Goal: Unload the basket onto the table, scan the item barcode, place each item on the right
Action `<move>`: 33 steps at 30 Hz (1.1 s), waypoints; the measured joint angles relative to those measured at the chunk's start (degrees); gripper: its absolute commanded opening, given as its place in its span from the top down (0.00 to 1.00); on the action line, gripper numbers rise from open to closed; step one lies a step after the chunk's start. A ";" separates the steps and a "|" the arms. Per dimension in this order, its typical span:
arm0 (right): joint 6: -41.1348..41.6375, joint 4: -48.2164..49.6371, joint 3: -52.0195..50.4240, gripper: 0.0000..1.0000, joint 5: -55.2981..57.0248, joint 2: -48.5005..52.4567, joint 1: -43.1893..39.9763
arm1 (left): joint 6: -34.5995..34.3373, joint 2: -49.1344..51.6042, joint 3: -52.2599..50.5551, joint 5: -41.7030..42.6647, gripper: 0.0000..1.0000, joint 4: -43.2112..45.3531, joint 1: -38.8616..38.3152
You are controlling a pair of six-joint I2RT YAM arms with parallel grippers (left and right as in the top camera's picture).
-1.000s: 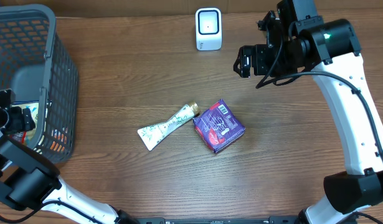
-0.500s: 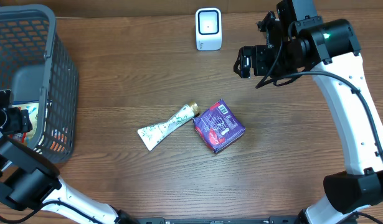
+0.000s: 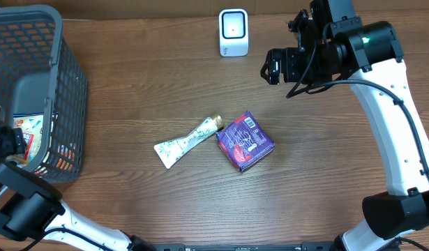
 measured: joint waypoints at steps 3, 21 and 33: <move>-0.02 0.02 0.00 0.00 -0.02 0.00 0.00 | 0.04 0.61 0.00 0.68 0.21 -0.11 -0.02; 0.02 0.59 0.00 0.00 -0.02 0.00 0.00 | 0.68 6.43 -0.17 2.29 0.96 -2.32 -0.20; 0.00 0.11 0.00 0.00 -0.02 0.00 0.02 | -8.85 7.72 10.99 6.60 0.96 -9.14 -5.92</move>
